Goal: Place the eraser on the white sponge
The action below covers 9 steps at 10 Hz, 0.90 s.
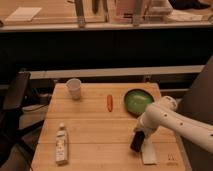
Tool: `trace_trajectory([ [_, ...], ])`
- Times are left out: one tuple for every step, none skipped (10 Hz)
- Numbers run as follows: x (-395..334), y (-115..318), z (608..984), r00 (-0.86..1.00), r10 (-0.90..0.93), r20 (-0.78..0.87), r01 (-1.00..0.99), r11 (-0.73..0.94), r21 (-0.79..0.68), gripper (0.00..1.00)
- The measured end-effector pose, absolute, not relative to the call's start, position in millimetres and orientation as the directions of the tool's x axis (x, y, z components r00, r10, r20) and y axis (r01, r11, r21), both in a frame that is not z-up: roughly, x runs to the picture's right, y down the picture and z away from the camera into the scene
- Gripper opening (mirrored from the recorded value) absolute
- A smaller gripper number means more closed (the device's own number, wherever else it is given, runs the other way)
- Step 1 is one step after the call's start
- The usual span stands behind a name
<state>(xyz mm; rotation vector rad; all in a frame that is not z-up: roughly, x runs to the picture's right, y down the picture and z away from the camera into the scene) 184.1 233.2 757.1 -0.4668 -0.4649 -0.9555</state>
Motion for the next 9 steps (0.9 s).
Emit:
trace_trajectory([
  [185,234,758,0.495,-0.656,0.570,0.852,0.496,-0.170,0.00],
  [187,234,758,0.493,-0.653,0.575,0.853,0.494,-0.170,0.00],
  [190,235,758,0.492,-0.651,0.579,0.853,0.494,-0.169,0.00],
  [193,235,759,0.490,-0.649,0.583,0.854,0.493,-0.168,0.00],
  [196,236,759,0.490,-0.646,0.586,0.853,0.493,-0.169,0.00],
  [196,237,759,0.490,-0.644,0.587,0.853,0.494,-0.171,0.00],
  [196,238,759,0.490,-0.643,0.589,0.853,0.494,-0.171,0.00],
  [195,238,759,0.487,-0.641,0.593,0.854,0.491,-0.171,0.04],
  [195,238,759,0.486,-0.640,0.595,0.855,0.490,-0.170,0.07],
])
